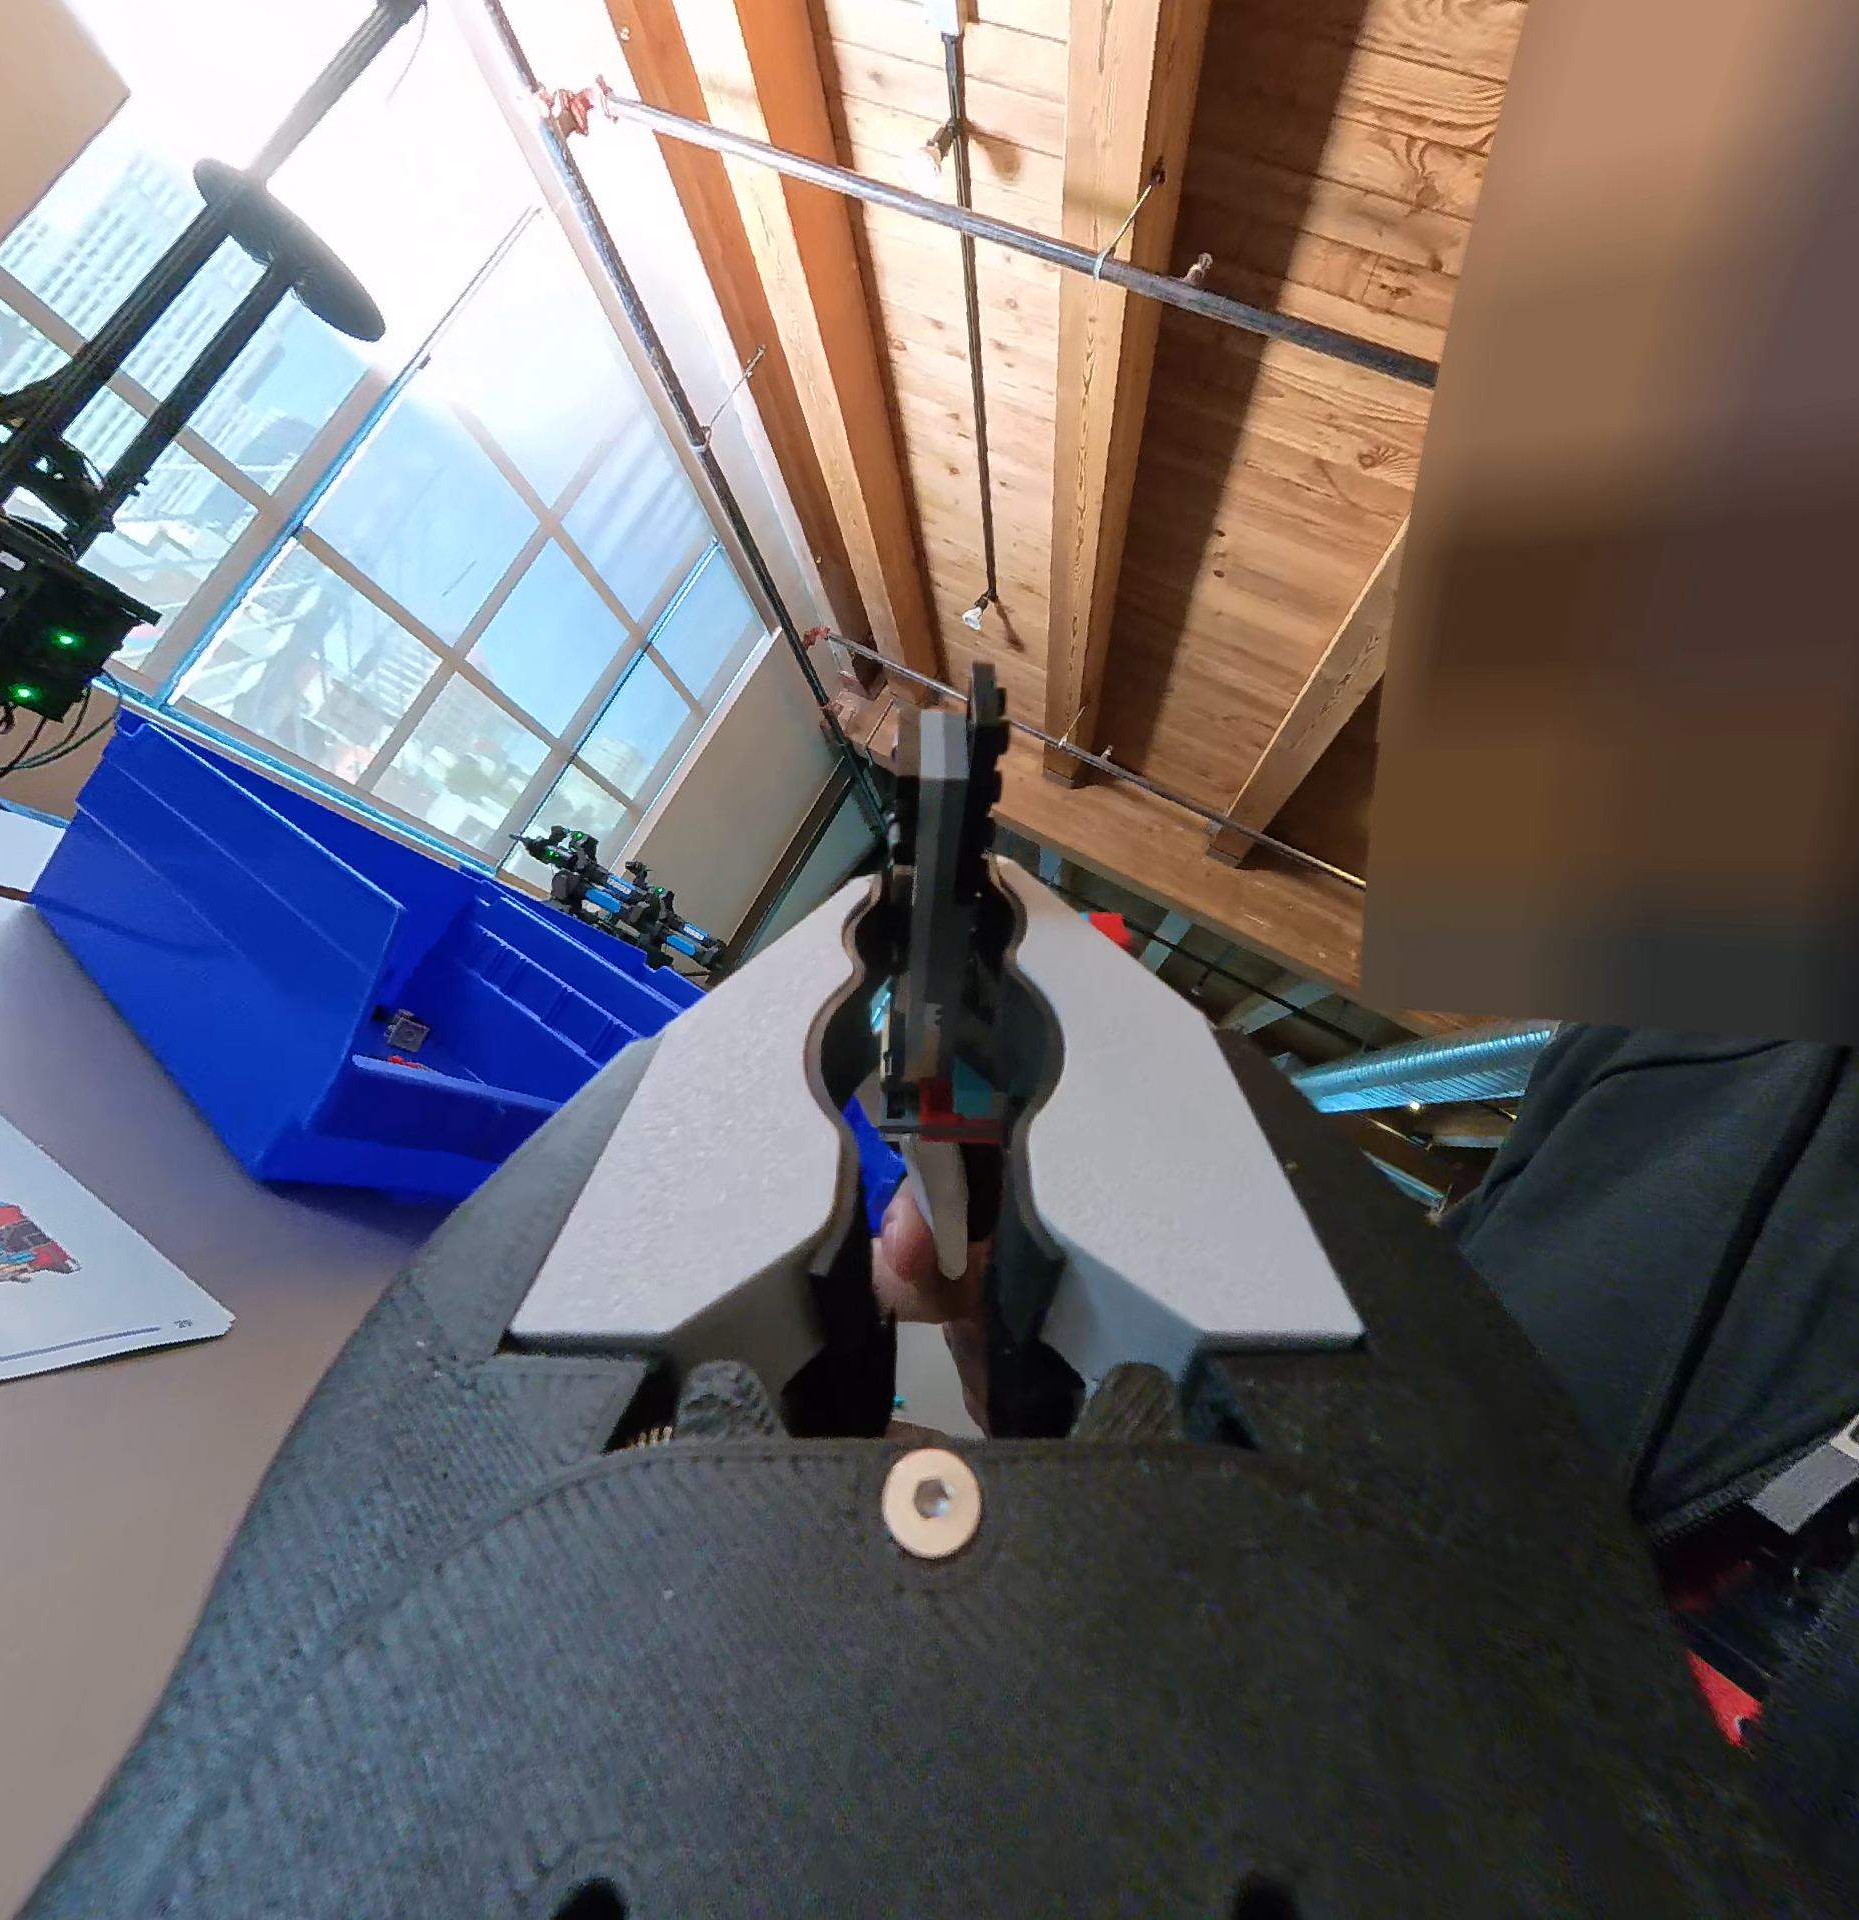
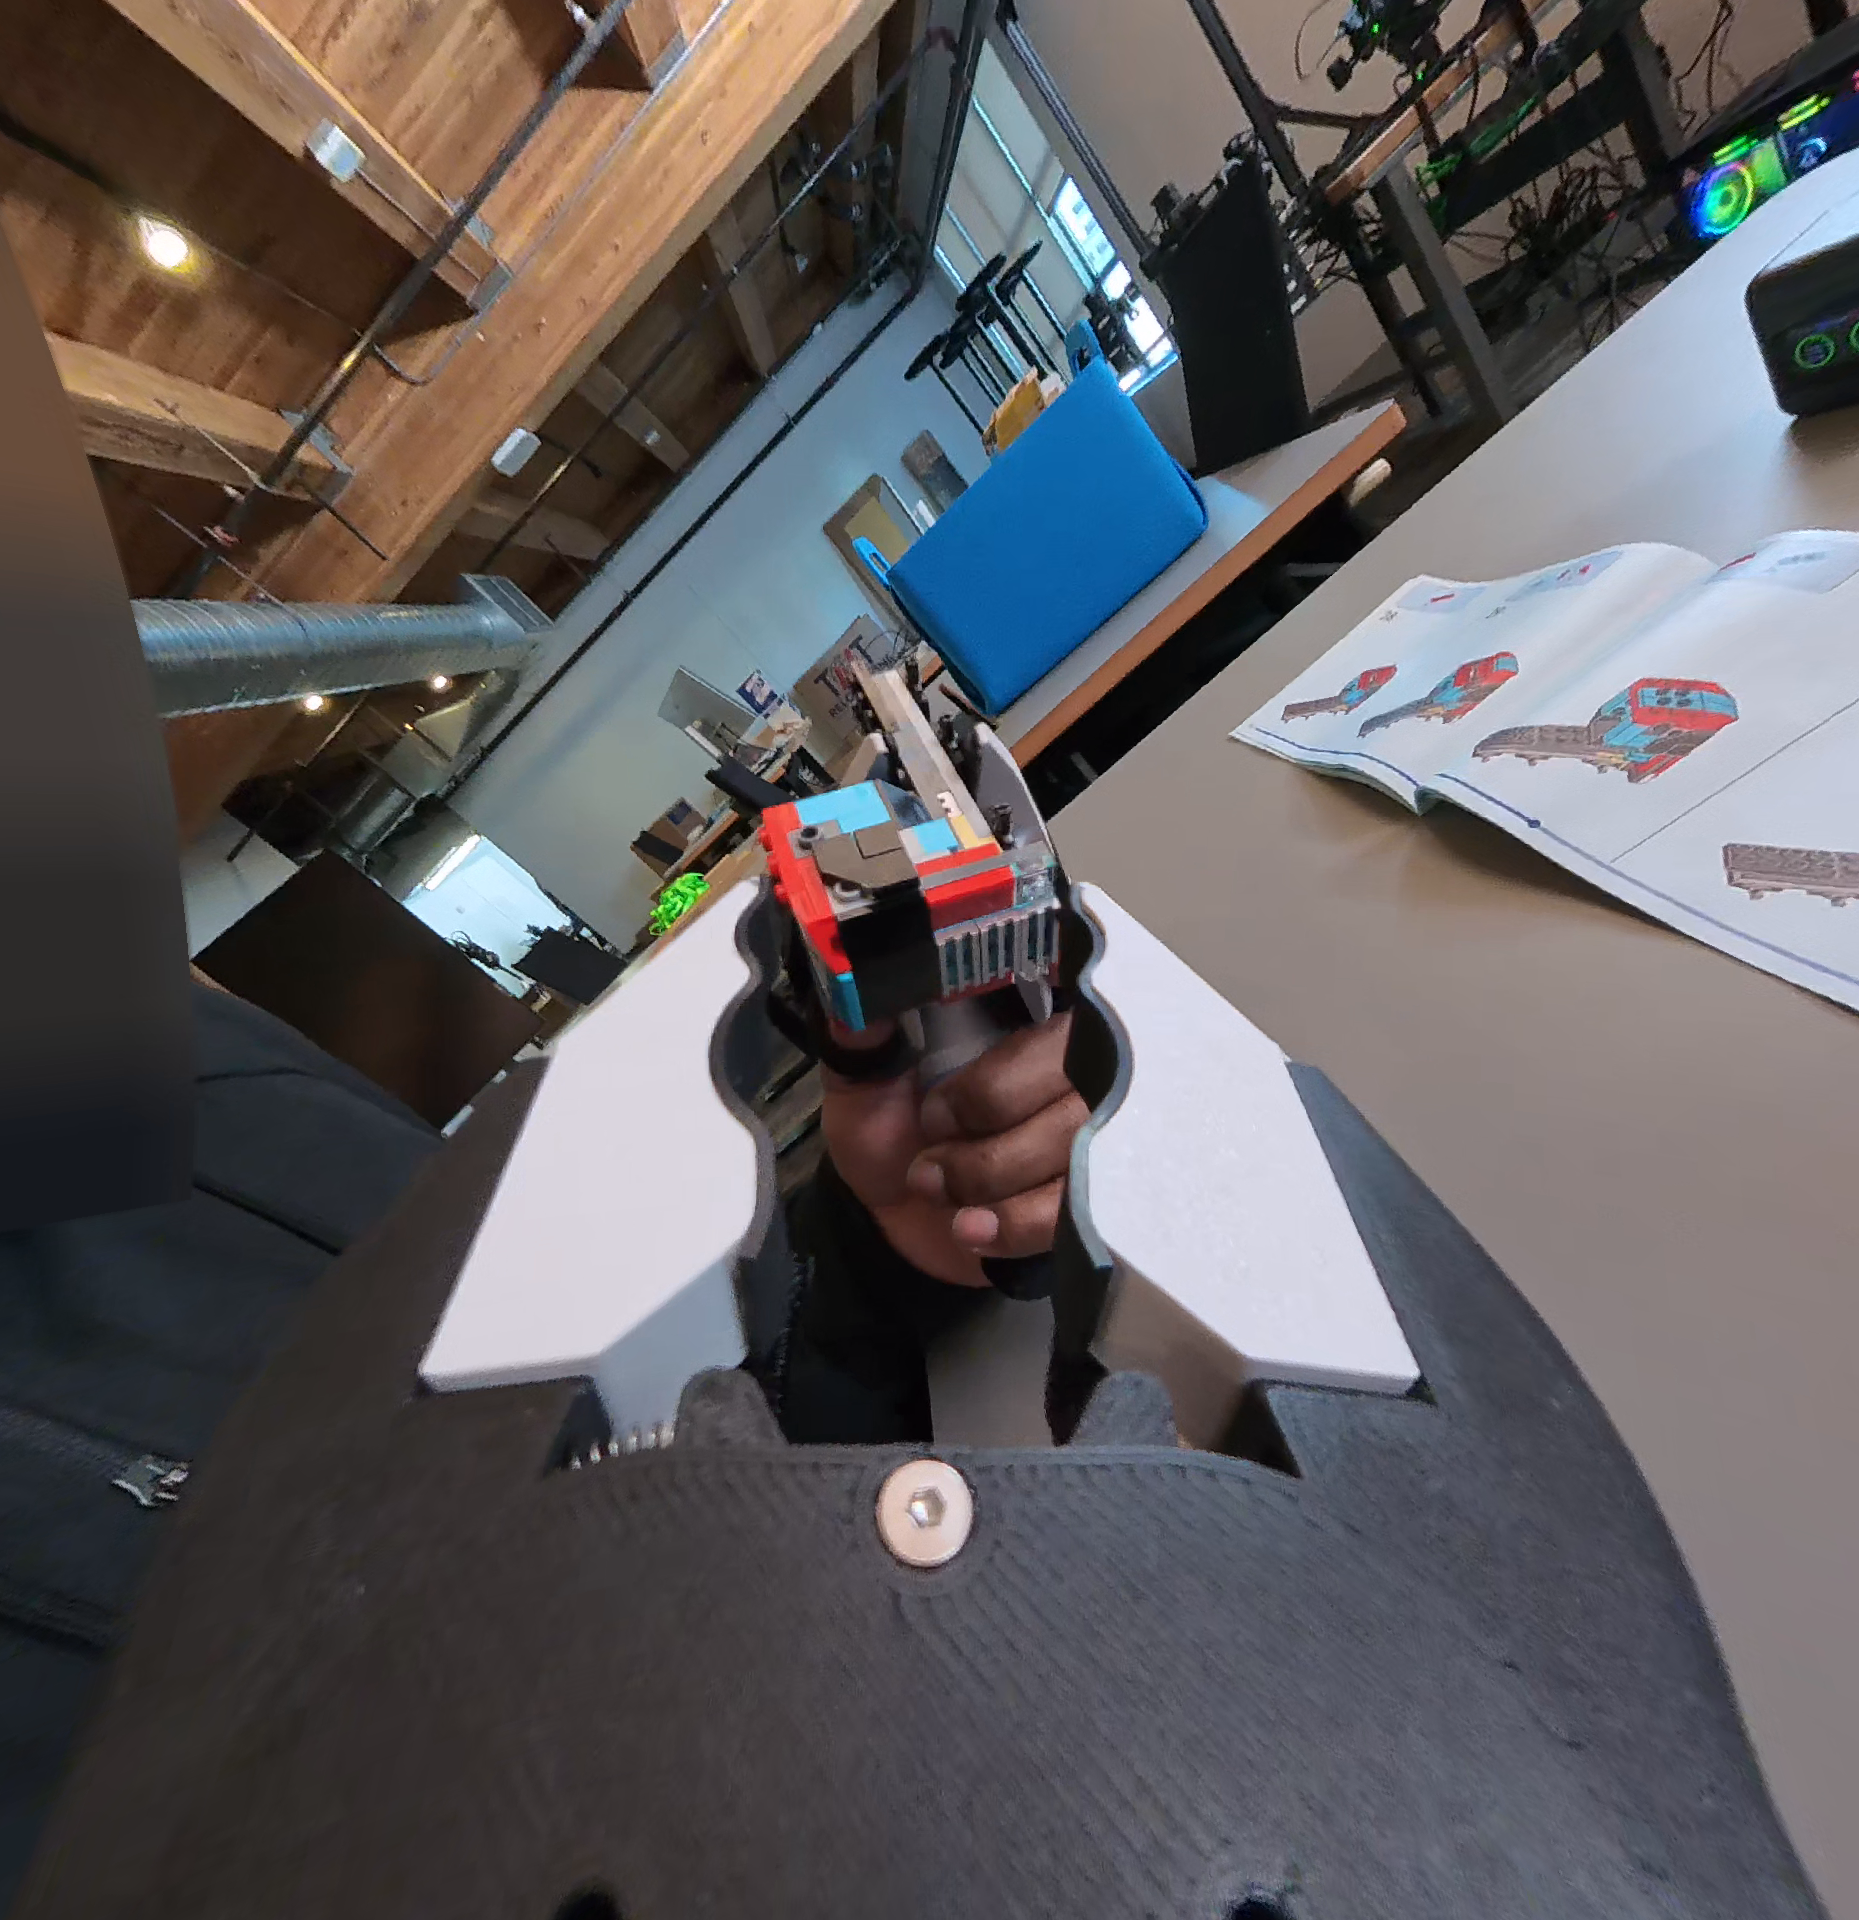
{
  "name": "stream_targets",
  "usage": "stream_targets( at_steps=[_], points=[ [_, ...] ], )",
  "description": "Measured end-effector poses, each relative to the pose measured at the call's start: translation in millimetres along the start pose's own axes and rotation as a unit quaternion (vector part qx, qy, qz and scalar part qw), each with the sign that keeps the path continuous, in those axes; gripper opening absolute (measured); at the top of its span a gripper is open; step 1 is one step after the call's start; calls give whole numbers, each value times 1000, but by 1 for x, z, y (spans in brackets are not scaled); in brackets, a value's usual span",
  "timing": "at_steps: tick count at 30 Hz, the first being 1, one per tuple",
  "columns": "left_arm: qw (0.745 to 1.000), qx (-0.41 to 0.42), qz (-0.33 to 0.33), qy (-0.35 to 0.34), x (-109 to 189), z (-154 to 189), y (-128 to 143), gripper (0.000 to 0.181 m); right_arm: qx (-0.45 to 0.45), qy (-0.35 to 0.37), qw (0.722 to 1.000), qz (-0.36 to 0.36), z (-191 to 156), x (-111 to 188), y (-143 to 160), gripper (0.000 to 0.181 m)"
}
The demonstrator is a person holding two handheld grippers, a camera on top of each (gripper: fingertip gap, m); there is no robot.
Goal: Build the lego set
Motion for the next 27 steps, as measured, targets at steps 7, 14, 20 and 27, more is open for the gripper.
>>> stream_targets(
  at_steps=[7,14,20,27],
  points=[
    [1000,8,-4,-4,1,-2,0,16,-8,7,1000,-6,1,0,3,53],
    [995,64,9,-77,-3,-20,0,16,-63,28,998,-1,18,18,1,71],
    [976,118,-19,-184,6,-51,6,16,-28,153,988,-22,30,83,3,62],
    [954,178,-70,-232,8,-67,26,16,42,339,933,-111,29,176,8,41]
  ],
)
Point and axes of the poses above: each gripper's, where its closed fingertips meet, x back along the fingers, y out of its underside, z = x × y across the jaws, the point moved 5 cm from there along x, back along the fingers, and after that the axes turned 11 degrees about -y, right-handed, at the moved point
